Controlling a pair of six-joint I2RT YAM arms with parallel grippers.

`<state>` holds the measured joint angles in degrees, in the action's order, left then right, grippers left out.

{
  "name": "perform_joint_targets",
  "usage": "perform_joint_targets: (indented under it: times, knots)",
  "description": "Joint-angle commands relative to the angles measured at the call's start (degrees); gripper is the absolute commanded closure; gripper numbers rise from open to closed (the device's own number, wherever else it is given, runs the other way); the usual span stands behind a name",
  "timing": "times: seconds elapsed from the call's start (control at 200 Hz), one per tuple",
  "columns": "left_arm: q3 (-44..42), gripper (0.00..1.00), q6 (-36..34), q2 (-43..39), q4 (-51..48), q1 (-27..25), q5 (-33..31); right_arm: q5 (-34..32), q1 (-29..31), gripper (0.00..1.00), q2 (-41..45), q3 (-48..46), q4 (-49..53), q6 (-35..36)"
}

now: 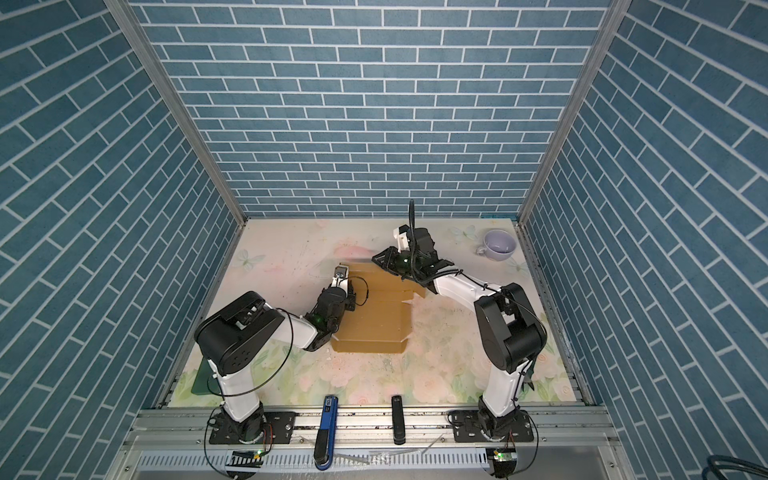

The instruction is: Fold the paper box

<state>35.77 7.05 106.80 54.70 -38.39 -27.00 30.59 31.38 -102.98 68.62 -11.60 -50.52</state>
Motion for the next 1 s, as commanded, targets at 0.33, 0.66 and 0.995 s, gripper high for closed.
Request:
perform_joint_targets:
  times: [0.33,0.66,0.995]
  knots:
    - [0.3,1.0,-0.4,-0.5,-0.6,0.6,0.0,-0.1,-0.3,0.71,1.5,-1.7,-0.7,1.1]
    - [-0.3,1.0,0.0,0.2,-0.8,0.6,-0.6,-6.1,-4.4,0.56,17.5,-2.2,14.9,9.8]
    - [-0.8,1.0,0.8,0.5,0.3,0.6,-1.1,-10.0,-5.8,0.53,28.7,-12.9,24.0,11.1]
